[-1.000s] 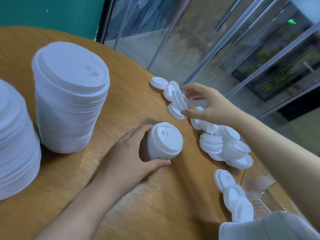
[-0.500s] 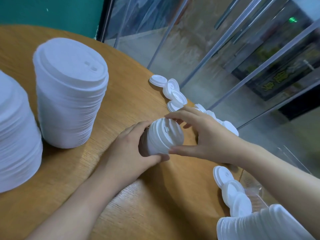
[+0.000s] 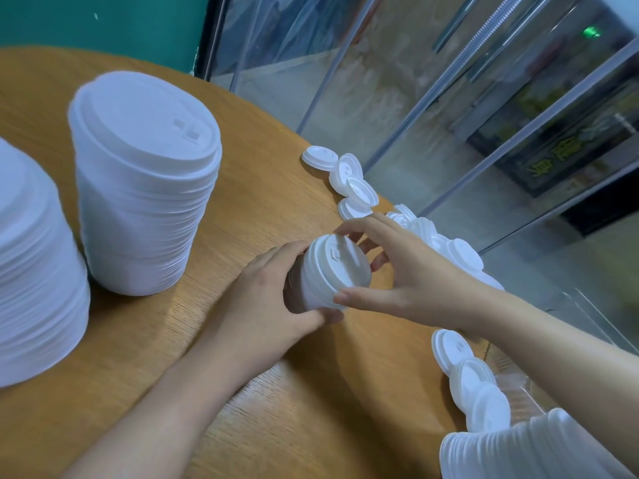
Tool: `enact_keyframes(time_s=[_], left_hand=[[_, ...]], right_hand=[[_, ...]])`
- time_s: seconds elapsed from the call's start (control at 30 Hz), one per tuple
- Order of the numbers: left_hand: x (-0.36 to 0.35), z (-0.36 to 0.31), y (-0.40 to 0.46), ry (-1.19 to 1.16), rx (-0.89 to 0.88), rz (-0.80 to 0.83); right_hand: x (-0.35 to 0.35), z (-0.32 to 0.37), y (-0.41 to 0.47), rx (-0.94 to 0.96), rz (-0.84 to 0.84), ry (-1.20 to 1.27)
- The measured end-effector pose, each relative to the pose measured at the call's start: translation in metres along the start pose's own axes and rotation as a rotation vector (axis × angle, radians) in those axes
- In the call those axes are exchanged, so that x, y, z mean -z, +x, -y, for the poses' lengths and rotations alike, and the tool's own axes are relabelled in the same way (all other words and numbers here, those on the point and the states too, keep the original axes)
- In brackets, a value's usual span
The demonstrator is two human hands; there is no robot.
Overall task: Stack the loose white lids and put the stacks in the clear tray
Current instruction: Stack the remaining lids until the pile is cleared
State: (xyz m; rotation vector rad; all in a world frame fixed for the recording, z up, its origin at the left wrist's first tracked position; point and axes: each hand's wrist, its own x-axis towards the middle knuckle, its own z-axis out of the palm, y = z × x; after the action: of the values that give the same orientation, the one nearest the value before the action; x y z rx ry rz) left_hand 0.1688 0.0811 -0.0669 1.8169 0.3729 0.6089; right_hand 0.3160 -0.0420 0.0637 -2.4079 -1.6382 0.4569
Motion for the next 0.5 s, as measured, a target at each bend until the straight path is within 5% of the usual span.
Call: enact_keyframes(time_s=[0.27,0.5], left_hand=[[0.000,0.001,0.002,0.014,-0.010,-0.007],[0.000,0.003,0.001,0.025,-0.009,-0.009]], right_hand=[[0.036,0.004,0.015,-0.187,-0.001,0.124],[0.053,-0.068,0.067,-0.329,-0.121,-0.139]])
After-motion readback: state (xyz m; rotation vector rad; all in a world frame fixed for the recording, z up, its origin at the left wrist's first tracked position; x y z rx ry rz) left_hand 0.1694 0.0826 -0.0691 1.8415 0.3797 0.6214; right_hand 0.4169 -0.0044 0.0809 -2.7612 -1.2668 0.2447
